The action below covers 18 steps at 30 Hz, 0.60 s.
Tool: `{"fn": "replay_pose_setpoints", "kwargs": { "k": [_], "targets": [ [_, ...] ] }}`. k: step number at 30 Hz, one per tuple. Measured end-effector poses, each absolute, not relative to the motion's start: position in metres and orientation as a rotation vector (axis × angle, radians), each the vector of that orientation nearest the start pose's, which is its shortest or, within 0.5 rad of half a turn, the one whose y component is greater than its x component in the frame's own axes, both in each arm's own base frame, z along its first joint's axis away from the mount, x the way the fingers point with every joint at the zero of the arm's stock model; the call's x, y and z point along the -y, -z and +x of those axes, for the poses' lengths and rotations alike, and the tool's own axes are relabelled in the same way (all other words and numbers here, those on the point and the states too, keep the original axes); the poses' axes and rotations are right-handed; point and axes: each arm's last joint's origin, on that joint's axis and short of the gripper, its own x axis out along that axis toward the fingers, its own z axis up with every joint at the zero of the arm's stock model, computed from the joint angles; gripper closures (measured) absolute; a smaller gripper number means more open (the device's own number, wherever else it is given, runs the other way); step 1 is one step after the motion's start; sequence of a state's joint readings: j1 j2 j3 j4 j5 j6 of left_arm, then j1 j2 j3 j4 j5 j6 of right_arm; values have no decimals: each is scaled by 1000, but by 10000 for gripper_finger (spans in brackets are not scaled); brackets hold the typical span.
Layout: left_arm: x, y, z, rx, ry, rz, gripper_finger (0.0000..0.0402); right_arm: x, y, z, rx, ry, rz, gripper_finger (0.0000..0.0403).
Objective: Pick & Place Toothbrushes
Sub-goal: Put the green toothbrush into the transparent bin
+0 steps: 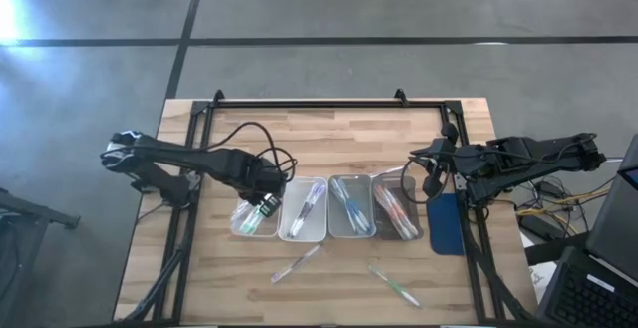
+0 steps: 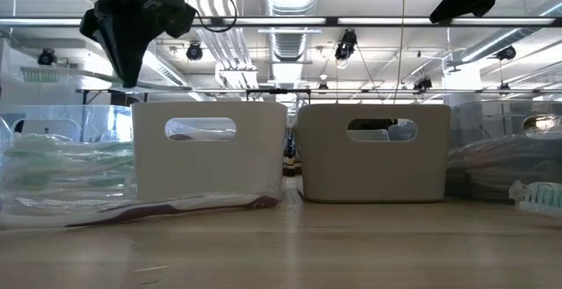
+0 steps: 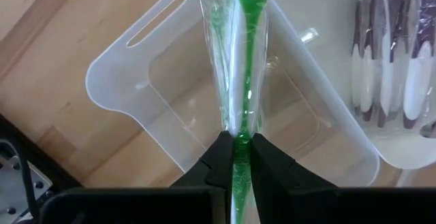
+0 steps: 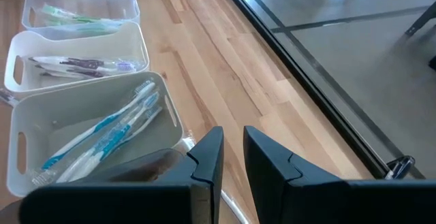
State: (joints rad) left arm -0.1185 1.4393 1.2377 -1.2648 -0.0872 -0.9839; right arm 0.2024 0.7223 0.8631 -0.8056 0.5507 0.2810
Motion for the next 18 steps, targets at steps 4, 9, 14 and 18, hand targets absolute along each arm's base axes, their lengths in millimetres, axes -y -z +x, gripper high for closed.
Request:
{"fn": "replay_pose_setpoints", "kwargs": {
  "k": [4, 9, 14, 18],
  "targets": [
    [25, -277, 248, -1335, -677, -643, 367, -11, -315, 129, -568, 418, 23, 351],
    [23, -271, 250, -1332, -659, -668, 370, -11, -315, 129, -569, 418, 23, 351],
    [19, -253, 247, -1378, -650, -698, 371, -11, -314, 129, -572, 418, 22, 351],
    [14, -242, 246, -1386, -652, -709, 370, -11, -314, 129, -573, 418, 21, 351]
  ]
}}
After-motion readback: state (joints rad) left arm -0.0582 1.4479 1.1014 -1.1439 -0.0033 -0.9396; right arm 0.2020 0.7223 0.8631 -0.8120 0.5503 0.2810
